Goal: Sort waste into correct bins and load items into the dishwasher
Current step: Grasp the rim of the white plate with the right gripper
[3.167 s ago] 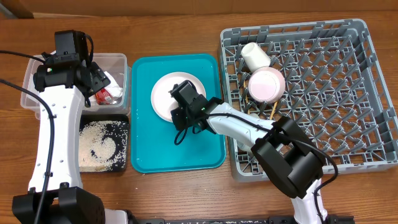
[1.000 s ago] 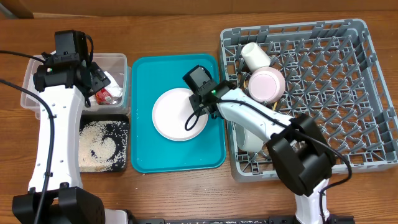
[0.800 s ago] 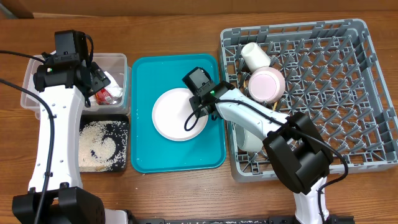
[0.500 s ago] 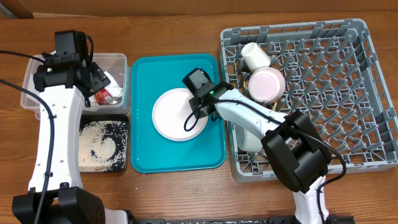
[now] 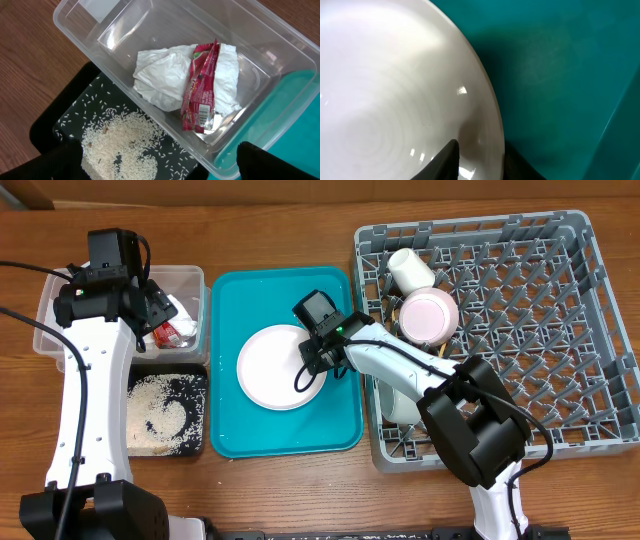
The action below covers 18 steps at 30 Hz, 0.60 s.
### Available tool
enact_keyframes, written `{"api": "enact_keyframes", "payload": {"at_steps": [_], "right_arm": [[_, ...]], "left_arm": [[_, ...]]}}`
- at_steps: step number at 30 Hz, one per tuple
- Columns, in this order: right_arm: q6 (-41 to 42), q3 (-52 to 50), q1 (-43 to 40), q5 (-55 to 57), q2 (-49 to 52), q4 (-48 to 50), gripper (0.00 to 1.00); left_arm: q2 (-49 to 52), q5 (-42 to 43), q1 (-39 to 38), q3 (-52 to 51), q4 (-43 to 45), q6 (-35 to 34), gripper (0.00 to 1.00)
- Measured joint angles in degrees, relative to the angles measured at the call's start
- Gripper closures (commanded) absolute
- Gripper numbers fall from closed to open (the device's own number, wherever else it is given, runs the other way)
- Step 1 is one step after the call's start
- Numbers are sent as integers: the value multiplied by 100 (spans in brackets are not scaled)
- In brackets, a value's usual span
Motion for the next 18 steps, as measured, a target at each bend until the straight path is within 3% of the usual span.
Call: {"api": "enact_keyframes", "payload": {"at_steps": [11,18], "right_arm": [[2,0,0,-96,0,-273,72],[-17,0,-2,-98,0,-293,91]], "left_arm": [[0,0,0,0,0,0,0],[0,0,0,0,0,0,0]]}}
